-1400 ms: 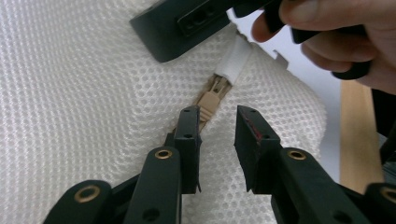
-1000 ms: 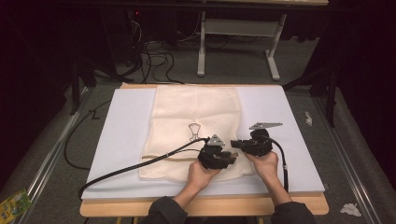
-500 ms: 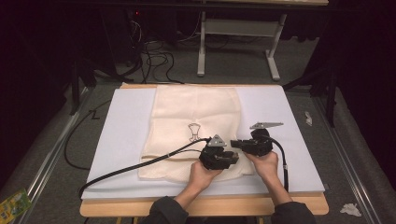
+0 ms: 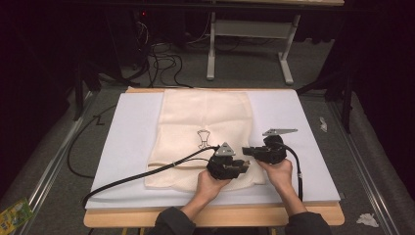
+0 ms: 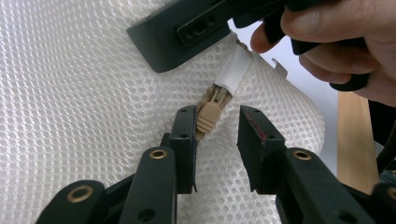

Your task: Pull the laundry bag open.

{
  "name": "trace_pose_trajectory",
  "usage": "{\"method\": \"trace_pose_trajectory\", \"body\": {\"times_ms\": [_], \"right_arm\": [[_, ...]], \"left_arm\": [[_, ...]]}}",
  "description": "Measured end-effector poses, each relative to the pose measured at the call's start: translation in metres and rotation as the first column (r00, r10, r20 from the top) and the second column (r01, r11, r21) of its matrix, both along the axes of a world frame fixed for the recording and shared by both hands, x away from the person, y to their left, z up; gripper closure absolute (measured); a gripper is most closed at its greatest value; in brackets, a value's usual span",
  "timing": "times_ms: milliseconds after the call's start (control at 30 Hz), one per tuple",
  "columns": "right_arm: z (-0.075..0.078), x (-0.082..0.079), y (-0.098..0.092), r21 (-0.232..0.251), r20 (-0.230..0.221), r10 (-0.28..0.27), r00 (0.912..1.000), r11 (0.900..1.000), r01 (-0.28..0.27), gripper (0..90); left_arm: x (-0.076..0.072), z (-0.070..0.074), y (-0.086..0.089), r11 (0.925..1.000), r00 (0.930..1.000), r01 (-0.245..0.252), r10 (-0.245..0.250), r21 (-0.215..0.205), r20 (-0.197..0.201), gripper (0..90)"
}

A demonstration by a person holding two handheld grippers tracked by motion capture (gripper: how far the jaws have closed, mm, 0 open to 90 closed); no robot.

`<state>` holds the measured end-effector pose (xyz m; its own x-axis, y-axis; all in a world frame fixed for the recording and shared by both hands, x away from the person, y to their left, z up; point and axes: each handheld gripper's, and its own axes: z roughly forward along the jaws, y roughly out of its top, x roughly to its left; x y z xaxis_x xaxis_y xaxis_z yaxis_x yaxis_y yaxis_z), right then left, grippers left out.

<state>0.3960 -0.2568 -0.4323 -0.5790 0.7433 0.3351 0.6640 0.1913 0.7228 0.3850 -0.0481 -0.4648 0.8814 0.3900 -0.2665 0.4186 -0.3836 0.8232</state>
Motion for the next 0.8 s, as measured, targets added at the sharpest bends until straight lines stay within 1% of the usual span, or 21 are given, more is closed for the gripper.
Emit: {"method": "trace_pose_trajectory", "body": {"times_ms": [133, 200, 267, 300, 400, 433, 533, 600, 667, 733, 767, 800], "right_arm": [[-0.0001, -0.0001, 0.0004, -0.001, -0.005, -0.002, 1.0, 1.0, 0.002, 88.3], [-0.0003, -0.0001, 0.0004, -0.001, -0.004, -0.003, 1.0, 1.0, 0.003, 88.3], [-0.0005, 0.0, 0.0006, -0.002, -0.004, -0.002, 1.0, 1.0, 0.002, 88.2], [-0.0006, 0.0002, 0.0009, -0.002, -0.001, 0.0, 1.0, 1.0, 0.0, 88.2], [-0.0009, 0.0001, 0.001, -0.001, 0.0, 0.001, 1.0, 1.0, -0.001, 88.2], [-0.0006, -0.0003, 0.0006, 0.001, -0.003, -0.003, 1.0, 1.0, 0.003, 88.2], [-0.0009, -0.0003, 0.0001, -0.001, -0.003, -0.003, 1.0, 1.0, 0.003, 88.3], [-0.0016, -0.0004, 0.0011, 0.001, -0.004, -0.002, 1.0, 1.0, 0.002, 88.3], [-0.0021, 0.0, 0.0022, 0.001, -0.003, 0.001, 1.0, 1.0, -0.001, 88.3], [-0.0022, 0.0004, 0.0043, 0.002, -0.002, 0.004, 1.0, 1.0, -0.004, 88.3], [-0.002, 0.0007, 0.0062, -0.002, -0.005, 0.008, 1.0, 1.0, -0.008, 88.3], [-0.0019, 0.0009, 0.0073, -0.005, -0.004, 0.011, 0.9999, 1.0, -0.011, 88.3]], "left_arm": [[-0.0001, 0.0012, 0.0005, 1.0, 1.0, 0.0, 0.0, -0.007, 0.006, 68.7], [0.0008, 0.0, 0.0003, 0.9998, 0.9999, 0.013, -0.013, -0.014, -0.008, 70.5], [0.0003, -0.0017, -0.0007, 0.9998, 0.9999, 0.014, -0.014, -0.014, -0.007, 71.7], [0.0004, -0.0023, -0.0009, 0.9999, 0.9999, 0.008, -0.008, -0.007, -0.007, 71.9], [0.0008, -0.0018, -0.0007, 0.9989, 0.9993, -0.035, 0.034, 0.032, 0.012, 70.3], [0.0009, -0.0015, -0.0009, 0.9982, 0.9989, -0.046, 0.046, 0.038, 0.01, 69.4], [0.0035, -0.0022, -0.0012, 0.9976, 0.9984, -0.05, 0.052, 0.047, -0.024, 67.6], [0.0042, -0.0033, -0.002, 0.998, 0.9981, -0.046, 0.048, 0.044, -0.038, 66.2], [0.0051, -0.0056, -0.0037, 0.9985, 0.9972, -0.043, 0.045, 0.033, -0.06, 65.0], [0.0058, -0.0072, -0.0058, 0.9985, 0.9954, -0.045, 0.048, 0.031, -0.083, 63.9], [0.0057, -0.0069, -0.0064, 0.9982, 0.9952, -0.049, 0.052, 0.035, -0.083, 63.1], [0.0055, -0.0064, -0.0067, 0.9979, 0.9957, -0.052, 0.055, 0.039, -0.074, 63.1]]}}
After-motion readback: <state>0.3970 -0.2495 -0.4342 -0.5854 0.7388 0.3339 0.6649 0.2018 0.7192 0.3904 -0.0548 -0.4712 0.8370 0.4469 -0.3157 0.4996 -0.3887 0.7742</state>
